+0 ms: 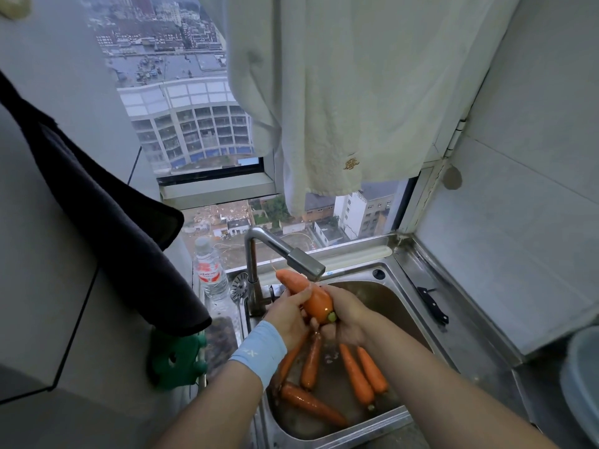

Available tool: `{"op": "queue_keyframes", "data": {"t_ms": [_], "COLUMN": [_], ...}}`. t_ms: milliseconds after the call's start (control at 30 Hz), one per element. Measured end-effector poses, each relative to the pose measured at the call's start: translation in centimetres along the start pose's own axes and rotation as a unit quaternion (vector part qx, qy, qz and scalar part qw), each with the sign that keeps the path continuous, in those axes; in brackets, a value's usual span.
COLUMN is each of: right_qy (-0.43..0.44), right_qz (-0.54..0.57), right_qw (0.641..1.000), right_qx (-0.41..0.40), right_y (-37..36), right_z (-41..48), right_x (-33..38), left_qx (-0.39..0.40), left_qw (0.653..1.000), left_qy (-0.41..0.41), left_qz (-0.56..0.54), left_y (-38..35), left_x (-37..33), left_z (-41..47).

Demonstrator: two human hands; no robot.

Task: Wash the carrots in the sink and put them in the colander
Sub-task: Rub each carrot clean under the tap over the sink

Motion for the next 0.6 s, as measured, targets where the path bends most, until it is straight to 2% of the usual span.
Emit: {"op": "queue_keyframes", "data": {"t_ms": [200, 300, 400, 533, 600], "right_qy": [-0.009, 0.003, 0.024, 0.002, -0.016], "right_qz": [-0.038, -0.087, -0.129, -0.159, -0.186], "right_qw": [0.998, 0.993, 0.987, 0.986, 0.982], "right_qx": [-0.058, -0.075, -0.096, -0.044, -0.014], "right_y": [-0.4, -1.0, -0.9, -0.4, 0.0], "right_z": [-0.1, -0.3, -0.5, -0.8, -1.0], "right_x": [0.0, 0.3, 0.9, 0.5, -0.1], "left_qx": [-0.063, -0.07, -0.088, -0.099, -0.099], "left_qw": [0.997, 0.996, 0.996, 0.993, 0.995], "left_qy": [-0.01, -0.029, 0.005, 0.012, 0.018], "left_qz": [0.035, 0.043, 0.028, 0.061, 0.015], "left_y": [0.4, 0.1, 0.2, 1.7, 1.9], "left_x": [-0.1, -0.1, -0.3, -1.4, -1.8], "left_z": [-0.4, -0.1, -0.8, 0.4, 1.2]}}
Point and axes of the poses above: each hand's wrist, its own z-axis towards the middle knuckle, its own y-axis out of the back of the hand, x = y × z, the point moved 10 cm from there along z, towards the middle knuckle, and after that the axes turned 11 degrees about -y, right-handed, at the moved point
